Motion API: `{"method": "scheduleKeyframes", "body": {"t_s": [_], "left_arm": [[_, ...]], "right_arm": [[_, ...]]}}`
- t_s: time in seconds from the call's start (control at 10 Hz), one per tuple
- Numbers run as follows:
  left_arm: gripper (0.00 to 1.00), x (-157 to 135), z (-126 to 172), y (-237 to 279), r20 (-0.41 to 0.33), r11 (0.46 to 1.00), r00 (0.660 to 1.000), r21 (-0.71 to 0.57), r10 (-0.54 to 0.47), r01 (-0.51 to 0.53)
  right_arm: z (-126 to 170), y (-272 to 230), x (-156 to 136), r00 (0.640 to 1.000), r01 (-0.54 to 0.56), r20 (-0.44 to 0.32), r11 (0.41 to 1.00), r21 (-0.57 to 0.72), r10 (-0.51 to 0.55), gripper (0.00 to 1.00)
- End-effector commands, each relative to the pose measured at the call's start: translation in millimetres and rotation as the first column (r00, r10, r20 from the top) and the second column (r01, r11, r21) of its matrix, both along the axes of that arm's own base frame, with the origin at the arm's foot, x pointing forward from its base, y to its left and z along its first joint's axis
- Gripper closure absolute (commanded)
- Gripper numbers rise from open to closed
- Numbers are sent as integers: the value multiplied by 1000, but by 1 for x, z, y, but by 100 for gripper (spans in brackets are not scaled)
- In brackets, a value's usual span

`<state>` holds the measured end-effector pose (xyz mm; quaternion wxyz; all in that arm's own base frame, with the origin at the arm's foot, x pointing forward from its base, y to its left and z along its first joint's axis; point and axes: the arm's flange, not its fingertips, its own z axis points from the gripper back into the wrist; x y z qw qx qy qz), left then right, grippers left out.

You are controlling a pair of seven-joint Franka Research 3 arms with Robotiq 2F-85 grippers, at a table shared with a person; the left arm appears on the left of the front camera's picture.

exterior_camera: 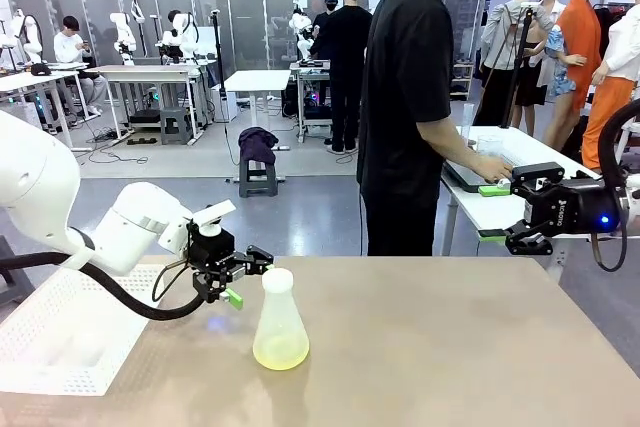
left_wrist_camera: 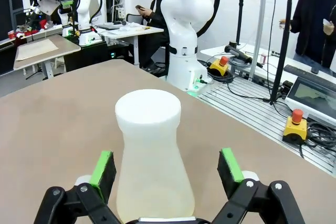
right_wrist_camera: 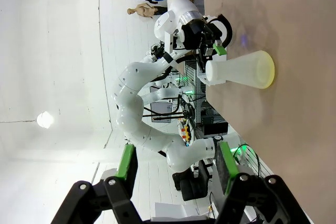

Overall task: Prepare the solutions needed for the experiment.
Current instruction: When the human places the Big flask in the center of the table, pick up the Big flask and place it in the left Organizing basket.

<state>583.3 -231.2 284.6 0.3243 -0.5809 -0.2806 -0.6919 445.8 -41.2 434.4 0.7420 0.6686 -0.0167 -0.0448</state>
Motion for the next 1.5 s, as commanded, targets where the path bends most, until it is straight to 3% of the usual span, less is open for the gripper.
{"method": "scheduleKeyframes", "body": {"t_s": [0.0, 0.7, 1.4], "left_arm": [[0, -1, -1, -1, -3, 1000, 1000, -1, -2, 2], [0, 4, -27, -13, -14, 996, 999, -74, 41, -42], [0, 1, -25, -36, -63, 992, 998, -125, -29, 21]], "right_arm": [[1, 0, 0, 1000, -2, 3, 1000, 4, 2, 24], [1, 0, 0, 1000, -2, 3, 1000, 4, 2, 24], [1, 0, 0, 1000, -2, 3, 1000, 4, 2, 24]]}}
